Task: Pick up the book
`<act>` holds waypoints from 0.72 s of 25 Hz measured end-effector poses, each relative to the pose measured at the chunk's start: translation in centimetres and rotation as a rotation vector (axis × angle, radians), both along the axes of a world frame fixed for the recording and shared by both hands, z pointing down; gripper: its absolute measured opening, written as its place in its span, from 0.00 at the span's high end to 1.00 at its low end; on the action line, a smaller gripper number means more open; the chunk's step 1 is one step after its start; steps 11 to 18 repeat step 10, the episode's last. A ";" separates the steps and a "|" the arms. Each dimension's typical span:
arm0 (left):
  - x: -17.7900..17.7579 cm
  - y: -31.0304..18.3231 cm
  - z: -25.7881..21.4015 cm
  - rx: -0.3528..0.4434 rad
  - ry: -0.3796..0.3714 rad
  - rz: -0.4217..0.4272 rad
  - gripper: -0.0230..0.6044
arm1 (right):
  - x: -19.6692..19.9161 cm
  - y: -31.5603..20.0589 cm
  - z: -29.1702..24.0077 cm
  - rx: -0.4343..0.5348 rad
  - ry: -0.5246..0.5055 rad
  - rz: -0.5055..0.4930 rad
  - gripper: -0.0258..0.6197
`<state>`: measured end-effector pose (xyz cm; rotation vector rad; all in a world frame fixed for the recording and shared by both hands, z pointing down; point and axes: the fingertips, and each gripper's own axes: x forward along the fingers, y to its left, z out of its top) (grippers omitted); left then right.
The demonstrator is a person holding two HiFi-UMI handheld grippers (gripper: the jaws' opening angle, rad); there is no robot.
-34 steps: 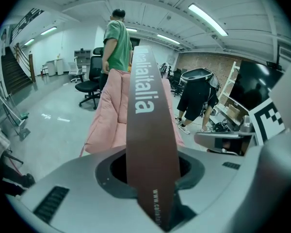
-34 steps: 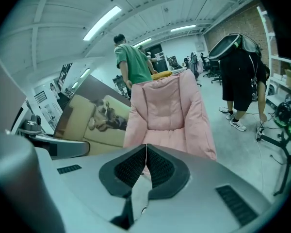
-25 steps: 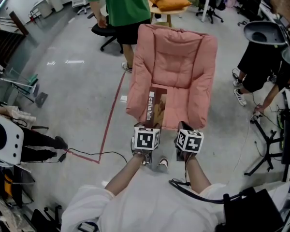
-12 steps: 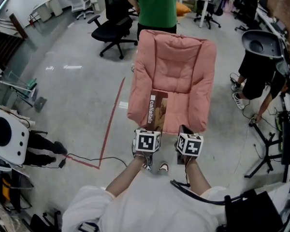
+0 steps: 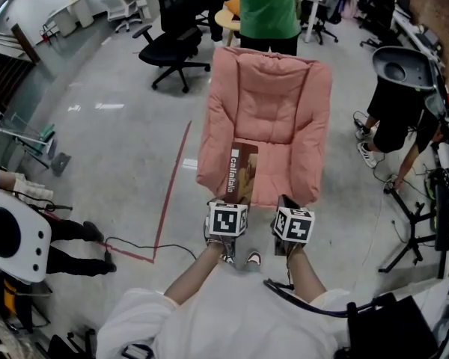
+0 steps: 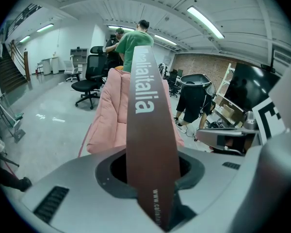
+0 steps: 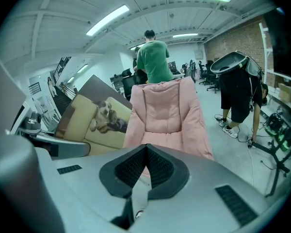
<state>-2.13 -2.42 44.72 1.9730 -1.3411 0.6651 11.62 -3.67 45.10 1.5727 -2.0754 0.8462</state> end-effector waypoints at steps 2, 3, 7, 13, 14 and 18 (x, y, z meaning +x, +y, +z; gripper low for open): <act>0.1 0.0 0.1 -0.004 0.004 0.002 0.73 | 0.2 0.0 0.0 -0.002 0.001 0.005 0.92; 0.0 0.0 0.2 -0.004 0.005 0.003 0.73 | 0.1 0.1 0.0 -0.002 0.002 0.008 0.91; -0.5 0.5 0.4 -0.005 0.006 0.009 0.73 | -0.5 0.6 0.3 -0.001 0.007 0.014 0.92; -0.7 0.6 0.5 -0.012 0.004 0.009 0.73 | -0.6 0.7 0.4 -0.004 0.011 0.013 0.92; -0.7 0.6 0.5 -0.012 0.004 0.009 0.73 | -0.6 0.7 0.4 -0.004 0.011 0.013 0.92; -0.7 0.6 0.5 -0.012 0.004 0.009 0.73 | -0.6 0.7 0.4 -0.004 0.011 0.013 0.92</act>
